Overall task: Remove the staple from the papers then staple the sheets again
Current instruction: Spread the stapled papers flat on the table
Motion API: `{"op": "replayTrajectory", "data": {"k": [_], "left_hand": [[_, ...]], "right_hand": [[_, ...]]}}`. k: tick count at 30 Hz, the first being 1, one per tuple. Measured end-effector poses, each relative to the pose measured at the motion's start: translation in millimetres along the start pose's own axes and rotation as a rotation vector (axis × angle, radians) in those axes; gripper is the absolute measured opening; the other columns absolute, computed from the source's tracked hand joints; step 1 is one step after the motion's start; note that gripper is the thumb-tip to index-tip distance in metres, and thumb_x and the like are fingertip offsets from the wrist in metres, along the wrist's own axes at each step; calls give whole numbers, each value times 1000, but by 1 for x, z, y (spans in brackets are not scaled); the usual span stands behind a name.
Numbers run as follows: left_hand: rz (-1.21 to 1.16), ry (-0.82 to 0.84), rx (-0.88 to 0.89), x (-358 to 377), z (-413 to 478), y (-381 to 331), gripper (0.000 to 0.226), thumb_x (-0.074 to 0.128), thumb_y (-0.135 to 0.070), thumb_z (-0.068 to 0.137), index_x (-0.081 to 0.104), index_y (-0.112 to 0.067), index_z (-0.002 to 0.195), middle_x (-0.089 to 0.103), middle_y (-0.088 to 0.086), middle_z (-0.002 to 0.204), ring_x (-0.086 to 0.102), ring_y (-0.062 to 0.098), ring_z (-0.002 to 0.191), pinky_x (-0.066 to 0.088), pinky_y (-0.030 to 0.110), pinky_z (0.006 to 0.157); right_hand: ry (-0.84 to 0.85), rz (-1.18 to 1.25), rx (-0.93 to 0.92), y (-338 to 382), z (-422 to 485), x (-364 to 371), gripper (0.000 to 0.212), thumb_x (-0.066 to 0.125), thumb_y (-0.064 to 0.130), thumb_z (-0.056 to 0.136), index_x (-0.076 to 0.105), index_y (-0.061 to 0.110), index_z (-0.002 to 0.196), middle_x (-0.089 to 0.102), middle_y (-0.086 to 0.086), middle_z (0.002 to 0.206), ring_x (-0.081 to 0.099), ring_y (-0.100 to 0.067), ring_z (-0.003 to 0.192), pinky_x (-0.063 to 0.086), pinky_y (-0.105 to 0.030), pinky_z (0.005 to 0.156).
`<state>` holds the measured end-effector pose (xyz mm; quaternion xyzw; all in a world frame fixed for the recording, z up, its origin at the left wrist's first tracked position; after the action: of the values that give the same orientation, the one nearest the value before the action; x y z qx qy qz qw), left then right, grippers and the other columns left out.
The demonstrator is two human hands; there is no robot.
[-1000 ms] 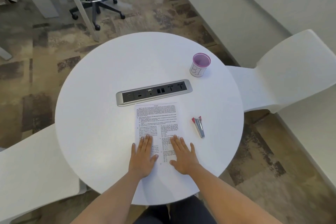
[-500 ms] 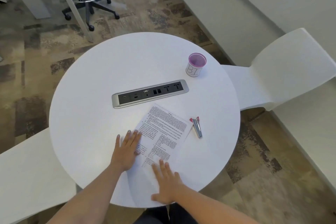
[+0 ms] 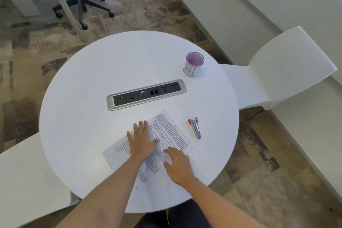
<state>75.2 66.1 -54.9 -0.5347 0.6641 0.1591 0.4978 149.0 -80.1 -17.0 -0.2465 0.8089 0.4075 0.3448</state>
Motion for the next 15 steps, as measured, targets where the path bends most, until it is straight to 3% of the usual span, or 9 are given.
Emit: {"op": "replayTrajectory", "data": {"k": [4, 7, 10, 15], "left_hand": [[-13, 52, 27, -11, 22, -33, 97, 58, -55, 89, -1, -15, 156, 2, 8, 166, 4, 32, 151, 9, 51, 121], [51, 47, -11, -20, 33, -44, 103, 66, -56, 84, 4, -15, 156, 19, 12, 160, 27, 35, 140, 32, 43, 112], [72, 31, -70, -27, 43, -45, 94, 71, -56, 78, 24, -14, 148, 38, 14, 145, 39, 34, 129, 35, 42, 104], [-104, -17, -90, -35, 53, -41, 53, 72, -52, 80, 62, -22, 124, 56, 6, 122, 43, 29, 119, 31, 42, 94]], "right_hand": [[116, -194, 28, -31, -9, 14, 62, 44, 28, 99, 16, 25, 154, 8, 4, 163, 12, -14, 148, 13, -38, 119], [152, -172, 23, -32, -17, 26, 65, 44, 29, 99, 11, 25, 155, 5, 5, 163, 9, -15, 149, 13, -38, 121], [164, -128, 27, -30, -22, 33, 66, 44, 31, 98, 10, 26, 155, 5, 6, 162, 9, -14, 149, 13, -36, 122], [196, -43, 24, -33, -25, 38, 65, 47, 34, 97, 14, 29, 154, 8, 9, 162, 13, -14, 148, 14, -33, 121]]}}
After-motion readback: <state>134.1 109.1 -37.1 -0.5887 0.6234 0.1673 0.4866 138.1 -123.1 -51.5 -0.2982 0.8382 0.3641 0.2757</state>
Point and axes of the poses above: each hand's wrist, its own z-axis towards the middle knuckle, its own x-axis out of the palm, y = z × x, the point moved 7 cm from there along z, towards the middle knuckle
